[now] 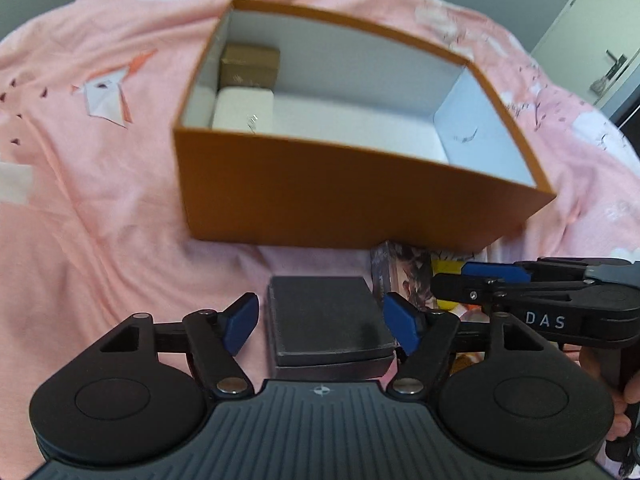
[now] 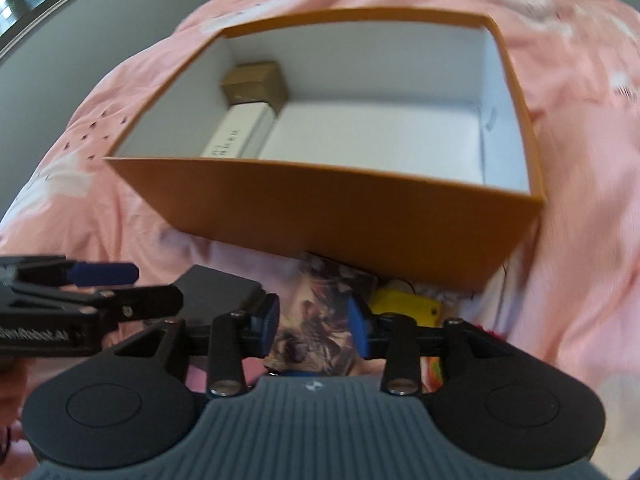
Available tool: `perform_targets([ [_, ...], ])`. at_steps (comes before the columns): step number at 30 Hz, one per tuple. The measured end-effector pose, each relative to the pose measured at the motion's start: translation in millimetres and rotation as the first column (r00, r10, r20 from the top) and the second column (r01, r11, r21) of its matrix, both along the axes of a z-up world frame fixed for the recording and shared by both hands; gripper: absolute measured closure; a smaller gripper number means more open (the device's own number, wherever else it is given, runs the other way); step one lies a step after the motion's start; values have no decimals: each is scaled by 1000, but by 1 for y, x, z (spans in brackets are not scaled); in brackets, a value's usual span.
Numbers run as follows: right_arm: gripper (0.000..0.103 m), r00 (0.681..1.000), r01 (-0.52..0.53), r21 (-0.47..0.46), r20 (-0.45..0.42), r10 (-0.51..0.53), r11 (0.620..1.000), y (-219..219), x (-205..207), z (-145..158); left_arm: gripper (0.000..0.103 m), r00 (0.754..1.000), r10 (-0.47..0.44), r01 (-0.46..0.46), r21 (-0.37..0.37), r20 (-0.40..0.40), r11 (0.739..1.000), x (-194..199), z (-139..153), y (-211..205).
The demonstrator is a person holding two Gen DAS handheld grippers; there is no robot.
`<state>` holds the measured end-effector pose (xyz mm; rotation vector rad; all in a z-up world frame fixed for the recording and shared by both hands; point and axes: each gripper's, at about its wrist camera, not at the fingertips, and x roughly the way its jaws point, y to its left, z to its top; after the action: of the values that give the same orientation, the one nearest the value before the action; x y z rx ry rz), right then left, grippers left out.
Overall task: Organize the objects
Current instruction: 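Grasp the dark grey square box with left tool while right tool grasps the picture card pack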
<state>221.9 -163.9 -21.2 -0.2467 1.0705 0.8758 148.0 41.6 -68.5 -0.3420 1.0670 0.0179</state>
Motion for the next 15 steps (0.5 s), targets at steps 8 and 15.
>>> perform_targets([
  [8,49,995,47,40,-94,-43,998,-7,14,-13,14,996,-20,23,41,-82,999,15,-15,-14],
  [15,49,984,84,36,-163,-77,996,-10,25,-26,10,991,-48,56,61,-127,997,23,-29,-18],
])
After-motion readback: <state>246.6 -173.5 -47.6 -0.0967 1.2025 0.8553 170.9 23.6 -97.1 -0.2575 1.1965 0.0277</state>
